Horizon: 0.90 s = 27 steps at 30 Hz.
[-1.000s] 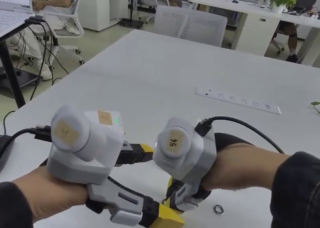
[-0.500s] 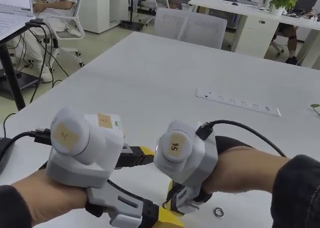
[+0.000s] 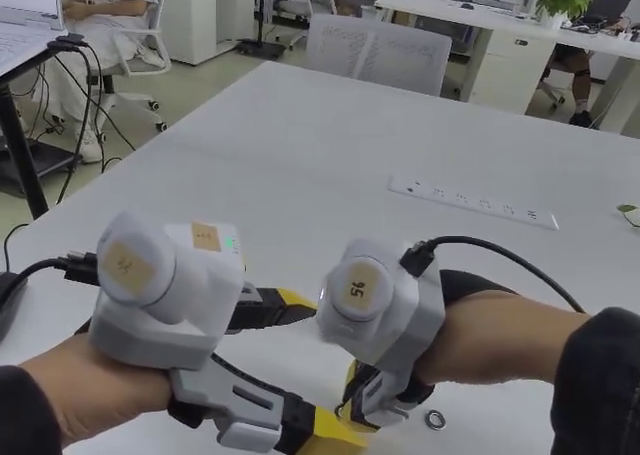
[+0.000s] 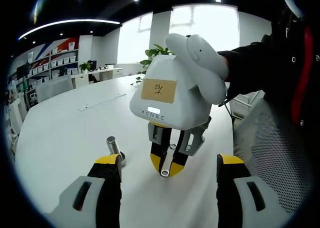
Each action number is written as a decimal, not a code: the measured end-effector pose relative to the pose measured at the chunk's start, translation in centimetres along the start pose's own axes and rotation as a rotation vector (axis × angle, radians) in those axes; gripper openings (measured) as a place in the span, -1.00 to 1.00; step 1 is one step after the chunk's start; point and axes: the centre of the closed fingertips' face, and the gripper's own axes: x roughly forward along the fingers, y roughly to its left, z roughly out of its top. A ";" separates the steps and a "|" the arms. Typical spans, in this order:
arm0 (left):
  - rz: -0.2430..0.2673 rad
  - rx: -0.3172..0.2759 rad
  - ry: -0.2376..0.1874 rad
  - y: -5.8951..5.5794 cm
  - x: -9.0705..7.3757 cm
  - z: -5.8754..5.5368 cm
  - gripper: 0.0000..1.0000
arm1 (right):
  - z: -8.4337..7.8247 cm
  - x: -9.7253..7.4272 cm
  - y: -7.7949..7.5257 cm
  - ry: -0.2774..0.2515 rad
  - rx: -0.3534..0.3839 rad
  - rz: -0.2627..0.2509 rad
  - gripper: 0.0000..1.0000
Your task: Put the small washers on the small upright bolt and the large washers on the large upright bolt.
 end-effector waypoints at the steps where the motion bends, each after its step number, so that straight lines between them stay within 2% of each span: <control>1: 0.000 -0.001 0.000 0.0 0.0 0.0 0.55 | -0.2 -0.1 0.0 0.000 0.003 -0.001 -0.73; 27: -0.011 0.003 0.006 -0.2 0.1 -0.2 0.55 | -6.3 -4.8 0.2 0.039 0.120 -0.063 -0.73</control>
